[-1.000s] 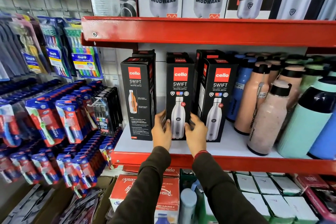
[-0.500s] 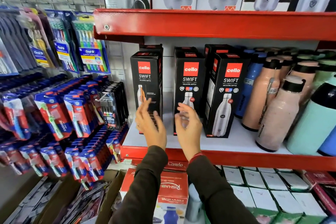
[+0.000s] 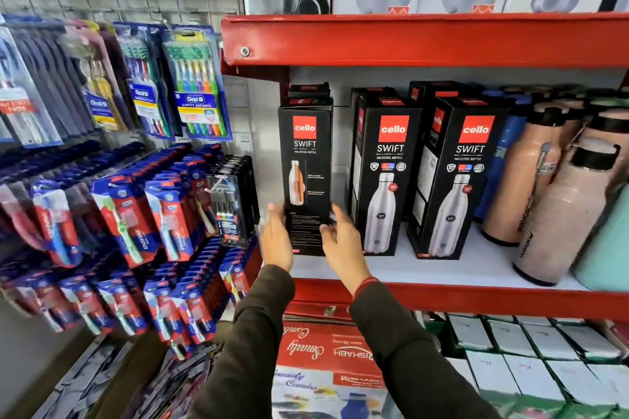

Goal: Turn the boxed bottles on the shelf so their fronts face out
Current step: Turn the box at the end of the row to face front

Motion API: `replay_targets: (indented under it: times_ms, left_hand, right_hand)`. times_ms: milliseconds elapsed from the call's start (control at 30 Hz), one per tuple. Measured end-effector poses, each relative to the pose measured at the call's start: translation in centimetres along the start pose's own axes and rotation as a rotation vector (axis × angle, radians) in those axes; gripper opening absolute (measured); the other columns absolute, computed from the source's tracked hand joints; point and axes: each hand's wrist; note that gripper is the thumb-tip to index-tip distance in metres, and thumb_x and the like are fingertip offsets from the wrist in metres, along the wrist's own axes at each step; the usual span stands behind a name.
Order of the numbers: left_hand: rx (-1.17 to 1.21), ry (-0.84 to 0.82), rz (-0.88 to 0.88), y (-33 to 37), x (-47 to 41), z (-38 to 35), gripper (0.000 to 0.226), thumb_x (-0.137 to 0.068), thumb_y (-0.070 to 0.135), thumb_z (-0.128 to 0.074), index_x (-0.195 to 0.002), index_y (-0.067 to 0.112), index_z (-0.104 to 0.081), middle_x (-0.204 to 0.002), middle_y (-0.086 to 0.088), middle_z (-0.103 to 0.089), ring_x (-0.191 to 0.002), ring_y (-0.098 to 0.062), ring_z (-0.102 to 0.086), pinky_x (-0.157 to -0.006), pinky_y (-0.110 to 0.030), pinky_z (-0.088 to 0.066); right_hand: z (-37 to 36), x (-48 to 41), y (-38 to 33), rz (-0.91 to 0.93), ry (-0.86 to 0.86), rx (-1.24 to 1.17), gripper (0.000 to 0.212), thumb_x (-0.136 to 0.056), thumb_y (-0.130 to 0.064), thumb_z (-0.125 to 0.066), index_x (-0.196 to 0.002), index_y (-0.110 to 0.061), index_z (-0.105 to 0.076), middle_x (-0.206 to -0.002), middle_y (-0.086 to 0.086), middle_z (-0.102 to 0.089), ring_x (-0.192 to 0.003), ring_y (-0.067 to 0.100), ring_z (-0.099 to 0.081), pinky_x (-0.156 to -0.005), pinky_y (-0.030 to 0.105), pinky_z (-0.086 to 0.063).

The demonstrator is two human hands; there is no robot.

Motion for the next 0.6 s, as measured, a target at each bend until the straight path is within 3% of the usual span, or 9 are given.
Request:
replay_targets:
  times_ms: [67,167,267,400,467,600]
  left_hand:
    - [0.011,0.020,0.004,-0.2,-0.1,0.4,0.056,-0.103,0.047,-0.019,-0.130,0.016,-0.058,-0.117,0.004,-0.063,-0.109,-0.005,-0.061,-0.087,-0.012,-0.044]
    - [0.062,0.067,-0.005,-0.3,0.0,0.9,0.058,-0.103,0.046,-0.024,-0.127,0.008,-0.061,-0.120,-0.006,-0.066,-0.112,-0.018,-0.064,-0.093,-0.026,-0.048]
    - [0.078,0.105,-0.053,-0.4,0.2,1.6,0.059,-0.101,0.051,-0.025,-0.111,0.015,-0.071,-0.110,-0.006,-0.073,-0.101,-0.019,-0.071,-0.089,-0.034,-0.055]
    - [0.048,0.152,-0.152,-0.5,0.7,1.6,0.064,-0.100,0.053,-0.024,-0.100,0.016,-0.076,-0.100,-0.004,-0.076,-0.092,-0.019,-0.074,-0.080,-0.034,-0.058]
    - [0.047,0.158,-0.194,-0.4,1.0,1.5,0.063,-0.101,0.050,-0.026,-0.100,0.012,-0.076,-0.099,-0.004,-0.076,-0.091,-0.019,-0.074,-0.079,-0.032,-0.059]
    - [0.040,0.169,-0.238,-0.6,0.1,1.9,0.045,-0.102,0.039,-0.037,-0.111,0.012,-0.071,-0.105,-0.004,-0.075,-0.097,-0.014,-0.072,-0.088,-0.032,-0.055]
  right_hand:
    - [0.0,0.2,-0.2,0.021,0.017,-0.015,0.054,-0.091,-0.008,-0.057,-0.141,-0.014,-0.041,-0.134,0.010,-0.057,-0.126,0.022,-0.053,-0.109,0.039,-0.043]
    - [0.1,0.4,-0.3,0.049,0.014,-0.022,0.066,-0.081,-0.019,-0.072,-0.139,-0.023,-0.041,-0.131,0.002,-0.059,-0.124,0.015,-0.054,-0.107,0.034,-0.044]
    - [0.4,0.1,-0.6,0.057,0.035,0.005,0.077,-0.068,-0.033,-0.083,-0.134,-0.026,-0.044,-0.122,-0.004,-0.064,-0.116,0.010,-0.059,-0.101,0.030,-0.049]
    - [0.4,-0.3,-1.6,0.069,0.117,0.021,0.083,-0.058,-0.038,-0.090,-0.128,-0.023,-0.047,-0.115,-0.008,-0.064,-0.107,0.008,-0.060,-0.090,0.020,-0.048]
    - [0.2,-0.4,-1.8,0.065,0.153,0.018,0.085,-0.055,-0.041,-0.090,-0.126,-0.024,-0.047,-0.116,-0.006,-0.064,-0.108,0.010,-0.060,-0.091,0.023,-0.050]
    - [0.2,-0.4,-2.3,0.044,0.171,-0.014,0.081,-0.058,-0.034,-0.088,-0.126,-0.022,-0.047,-0.111,-0.007,-0.060,-0.106,0.009,-0.055,-0.088,0.020,-0.045]
Point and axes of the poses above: each hand's wrist, its own x-axis away from the middle knuckle, its own z-axis out of the back of the hand, y = z × x
